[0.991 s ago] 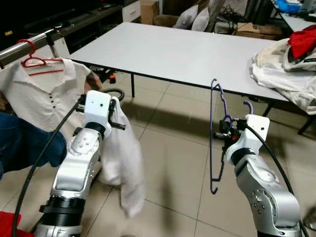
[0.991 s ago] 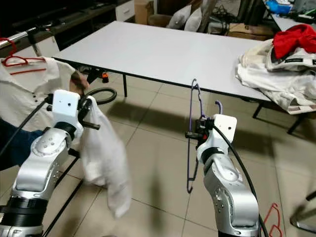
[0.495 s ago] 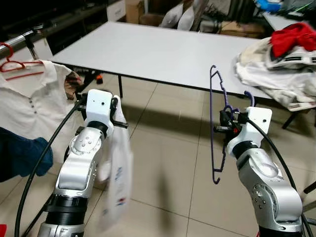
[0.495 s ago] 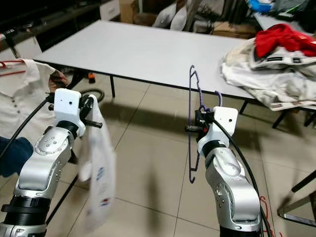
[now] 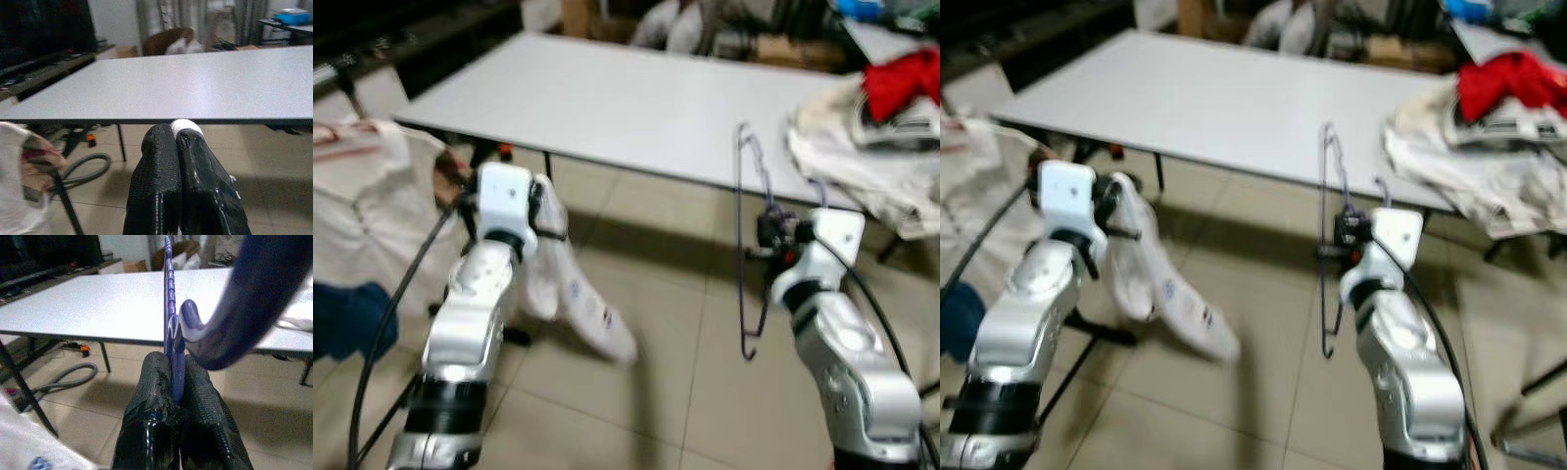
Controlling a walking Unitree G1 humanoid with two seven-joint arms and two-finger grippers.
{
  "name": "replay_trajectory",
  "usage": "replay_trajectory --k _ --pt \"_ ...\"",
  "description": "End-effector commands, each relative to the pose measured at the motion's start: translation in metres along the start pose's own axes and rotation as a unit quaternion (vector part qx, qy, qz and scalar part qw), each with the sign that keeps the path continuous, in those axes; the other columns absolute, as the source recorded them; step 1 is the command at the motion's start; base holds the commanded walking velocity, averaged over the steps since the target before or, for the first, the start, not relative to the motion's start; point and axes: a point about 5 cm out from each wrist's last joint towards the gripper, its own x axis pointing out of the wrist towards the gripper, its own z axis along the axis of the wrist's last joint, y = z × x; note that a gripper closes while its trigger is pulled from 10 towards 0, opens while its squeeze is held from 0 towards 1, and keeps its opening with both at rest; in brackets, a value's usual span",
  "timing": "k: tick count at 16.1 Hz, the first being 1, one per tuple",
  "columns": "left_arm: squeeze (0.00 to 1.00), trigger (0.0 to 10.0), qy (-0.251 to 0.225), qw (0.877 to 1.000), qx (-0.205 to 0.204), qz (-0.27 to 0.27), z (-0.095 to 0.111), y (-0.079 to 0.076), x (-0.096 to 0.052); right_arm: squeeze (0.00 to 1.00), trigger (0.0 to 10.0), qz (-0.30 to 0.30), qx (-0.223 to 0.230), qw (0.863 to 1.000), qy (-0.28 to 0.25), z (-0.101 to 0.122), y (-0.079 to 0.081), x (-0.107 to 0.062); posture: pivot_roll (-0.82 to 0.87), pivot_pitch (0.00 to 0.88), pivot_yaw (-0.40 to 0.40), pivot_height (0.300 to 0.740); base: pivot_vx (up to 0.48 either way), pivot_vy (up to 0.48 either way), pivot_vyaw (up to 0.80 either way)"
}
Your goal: Hang hanger
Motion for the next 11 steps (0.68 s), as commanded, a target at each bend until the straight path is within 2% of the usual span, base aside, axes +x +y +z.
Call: replay_trajectory --k 1,3,4,5,8,9,11 --pt "0.0 10.0 -0.011 1.0 -0.003 0.012 0.006 0.0061 0.0002 0.0 10.0 0.015 -0.001 1.0 -0.012 0.0057 0.0072 0.0012 0.08 0.0 -0.023 0.74 0.379 0.0 0.0" --pt "0.0 10.0 -0.01 1.0 -0.004 0.012 0.005 0.0055 -0.001 0.0 10.0 0.017 -0.017 1.0 -0.014 0.0065 0.0076 0.0017 0.08 0.0 -0.027 0.74 0.382 0.0 0.0" --pt "0.0 10.0 -0.009 1.0 -0.005 0.012 0.0048 0.0053 -0.0014 0.0 10.0 0.019 -0.049 0.999 -0.011 0.0072 0.0078 0.0024 0.08 0.0 -0.028 0.74 0.379 0.0 0.0" --pt "0.0 10.0 -0.01 1.0 -0.005 0.013 0.0051 0.005 -0.0016 0.0 10.0 0.024 -0.056 0.998 -0.005 0.006 0.0084 0.0031 0.08 0.0 -0.031 0.74 0.382 0.0 0.8" --pt "0.0 10.0 -0.011 1.0 -0.005 0.017 0.0063 0.0069 -0.0029 0.0 10.0 0.04 -0.058 0.998 -0.002 0.0042 0.0132 0.0043 0.09 0.0 -0.04 0.74 0.381 0.0 0.8" --pt "0.0 10.0 -0.013 1.0 -0.005 0.019 0.0073 0.0079 -0.0031 0.0 10.0 0.039 -0.036 0.999 -0.013 0.0059 0.0142 0.0047 0.09 0.0 -0.041 0.74 0.379 0.0 0.0" --pt "0.0 10.0 -0.014 1.0 -0.004 0.019 0.008 0.0075 -0.0033 0.0 10.0 0.038 -0.026 0.999 -0.016 0.0068 0.0139 0.0049 0.09 0.0 -0.04 0.74 0.384 0.0 0.0"
